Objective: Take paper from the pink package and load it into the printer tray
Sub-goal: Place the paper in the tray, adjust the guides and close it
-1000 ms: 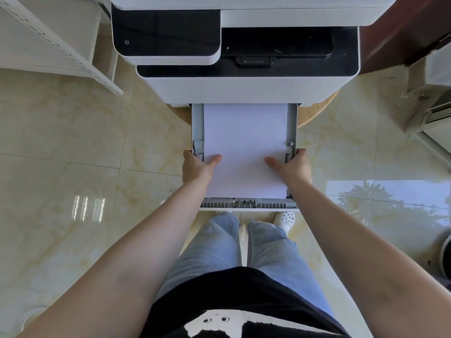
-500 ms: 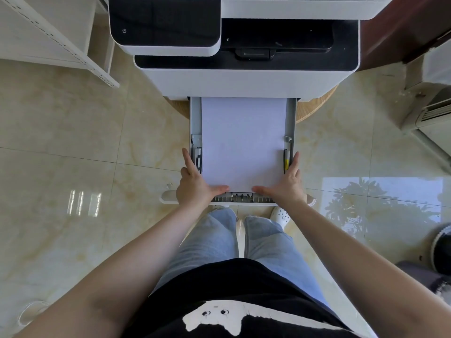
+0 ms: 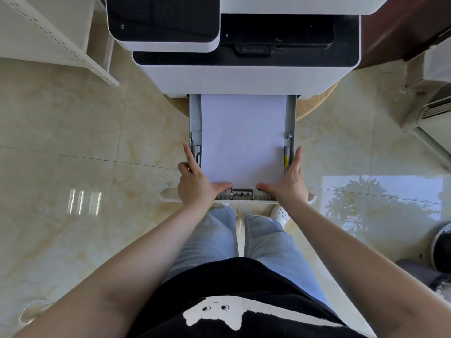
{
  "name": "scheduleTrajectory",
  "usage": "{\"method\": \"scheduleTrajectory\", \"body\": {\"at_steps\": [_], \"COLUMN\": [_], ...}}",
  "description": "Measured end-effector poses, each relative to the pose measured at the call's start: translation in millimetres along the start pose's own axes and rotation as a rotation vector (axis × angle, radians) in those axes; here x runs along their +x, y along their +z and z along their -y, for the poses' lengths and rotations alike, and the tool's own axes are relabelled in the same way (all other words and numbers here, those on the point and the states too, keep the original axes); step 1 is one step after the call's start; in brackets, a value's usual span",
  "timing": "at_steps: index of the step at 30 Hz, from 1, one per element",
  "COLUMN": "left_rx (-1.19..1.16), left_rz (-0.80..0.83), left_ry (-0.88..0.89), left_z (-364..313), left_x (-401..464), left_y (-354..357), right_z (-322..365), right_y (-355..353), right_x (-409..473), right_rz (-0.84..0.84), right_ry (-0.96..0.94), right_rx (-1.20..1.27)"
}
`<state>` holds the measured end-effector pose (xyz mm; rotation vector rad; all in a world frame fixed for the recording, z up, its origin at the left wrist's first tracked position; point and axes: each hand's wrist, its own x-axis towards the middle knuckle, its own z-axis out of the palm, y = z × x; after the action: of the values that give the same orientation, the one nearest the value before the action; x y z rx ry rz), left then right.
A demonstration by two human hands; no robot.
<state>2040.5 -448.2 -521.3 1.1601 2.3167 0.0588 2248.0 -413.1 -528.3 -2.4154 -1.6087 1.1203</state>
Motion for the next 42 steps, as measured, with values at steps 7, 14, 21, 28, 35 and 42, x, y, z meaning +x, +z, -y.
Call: {"method": "scheduleTrajectory", "body": {"at_steps": [7,14,21,28,35,42], "left_rx": [-0.130,-0.265,-0.299,-0.273,-0.459,-0.628], "left_rz": [0.064,0.156,0.177,0.155,-0.011,-0.165], "left_ry": [0.066,0.090,0.086,0.087,0.105,0.000], "left_z": [13,23,23,19,21,18], "left_x": [6,17,16,14,4,10], "left_y": [-3,-1,-4,-6,-10,-12], "right_z": [-19,-20,-26,-23,-21,-20], "right_y": [-9,-13,-18,-17,-16,-14], "right_x": [9,15,18,16,-1,-2], "right_rz": [0.109,0.139,0.183,0.146,0.033,-0.066], "right_ry": [-0.008,0.000,-0.012,-0.001,0.039,0.063], "right_rx": [0.172,0.142,0.181,0.161,0.448,0.646]}}
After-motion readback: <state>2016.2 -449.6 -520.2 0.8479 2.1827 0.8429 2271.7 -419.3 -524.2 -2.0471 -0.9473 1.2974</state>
